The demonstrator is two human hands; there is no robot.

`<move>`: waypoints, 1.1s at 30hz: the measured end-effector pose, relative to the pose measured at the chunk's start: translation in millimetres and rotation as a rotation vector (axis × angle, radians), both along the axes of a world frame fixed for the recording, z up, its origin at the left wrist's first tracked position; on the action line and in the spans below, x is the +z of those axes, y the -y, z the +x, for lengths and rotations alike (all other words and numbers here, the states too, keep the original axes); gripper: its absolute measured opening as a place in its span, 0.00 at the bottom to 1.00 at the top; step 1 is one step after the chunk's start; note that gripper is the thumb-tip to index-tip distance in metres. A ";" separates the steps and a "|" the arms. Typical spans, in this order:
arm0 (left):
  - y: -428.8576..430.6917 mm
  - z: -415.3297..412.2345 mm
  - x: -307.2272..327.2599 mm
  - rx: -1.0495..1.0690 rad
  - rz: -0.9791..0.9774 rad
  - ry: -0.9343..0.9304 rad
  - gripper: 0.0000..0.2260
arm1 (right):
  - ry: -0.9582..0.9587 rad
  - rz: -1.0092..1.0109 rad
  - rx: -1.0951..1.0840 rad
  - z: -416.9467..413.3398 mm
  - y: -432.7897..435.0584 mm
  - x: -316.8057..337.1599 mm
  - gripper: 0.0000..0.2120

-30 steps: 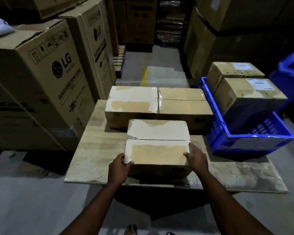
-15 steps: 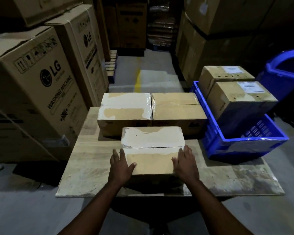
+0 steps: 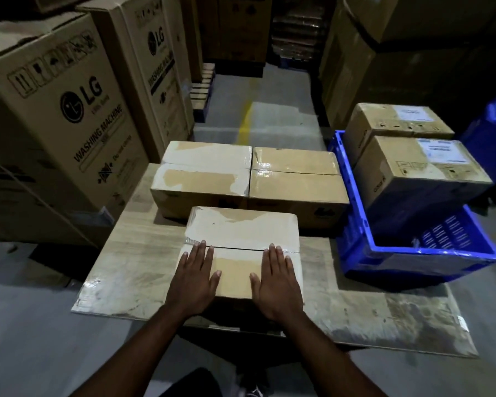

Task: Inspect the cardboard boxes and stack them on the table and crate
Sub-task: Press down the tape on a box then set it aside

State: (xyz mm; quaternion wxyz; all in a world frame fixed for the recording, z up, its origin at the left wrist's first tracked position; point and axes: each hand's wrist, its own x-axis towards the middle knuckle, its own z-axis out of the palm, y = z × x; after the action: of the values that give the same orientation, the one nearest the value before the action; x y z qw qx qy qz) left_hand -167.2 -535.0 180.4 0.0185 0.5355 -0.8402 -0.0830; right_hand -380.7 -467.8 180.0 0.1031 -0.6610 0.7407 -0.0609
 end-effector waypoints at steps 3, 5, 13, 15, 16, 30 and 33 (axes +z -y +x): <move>-0.8 -1.8 -2.6 -0.011 0.003 0.020 0.30 | 0.004 -0.006 -0.007 0.8 -0.8 -3.3 0.36; 1.6 -2.8 -4.2 -0.015 0.007 0.017 0.30 | 0.027 -0.015 -0.008 0.1 -0.2 -2.3 0.36; 41.0 -7.5 -1.9 -0.055 -0.037 -0.019 0.36 | 0.000 0.031 -0.026 -15.0 28.8 2.5 0.38; 43.9 -7.8 -4.7 -0.058 -0.043 -0.010 0.35 | -0.003 0.036 -0.034 -15.7 29.9 -0.7 0.38; 44.2 -8.6 -5.8 -0.059 -0.041 -0.009 0.35 | -0.005 0.036 -0.035 -15.8 30.0 -1.4 0.38; 70.2 -19.9 -10.2 -0.164 -0.035 -0.010 0.33 | 0.004 0.016 0.021 12.5 73.7 0.9 0.39; 71.3 -19.5 -13.9 -0.163 -0.050 -0.022 0.33 | -0.005 0.019 0.004 12.0 73.9 -1.8 0.39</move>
State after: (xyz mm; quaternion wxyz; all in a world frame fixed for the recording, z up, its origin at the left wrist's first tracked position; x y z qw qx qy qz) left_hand -186.7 -606.3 166.5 0.0344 0.4635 -0.8827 -0.0692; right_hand -368.7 -541.7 178.2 0.1076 -0.6616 0.7403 -0.0521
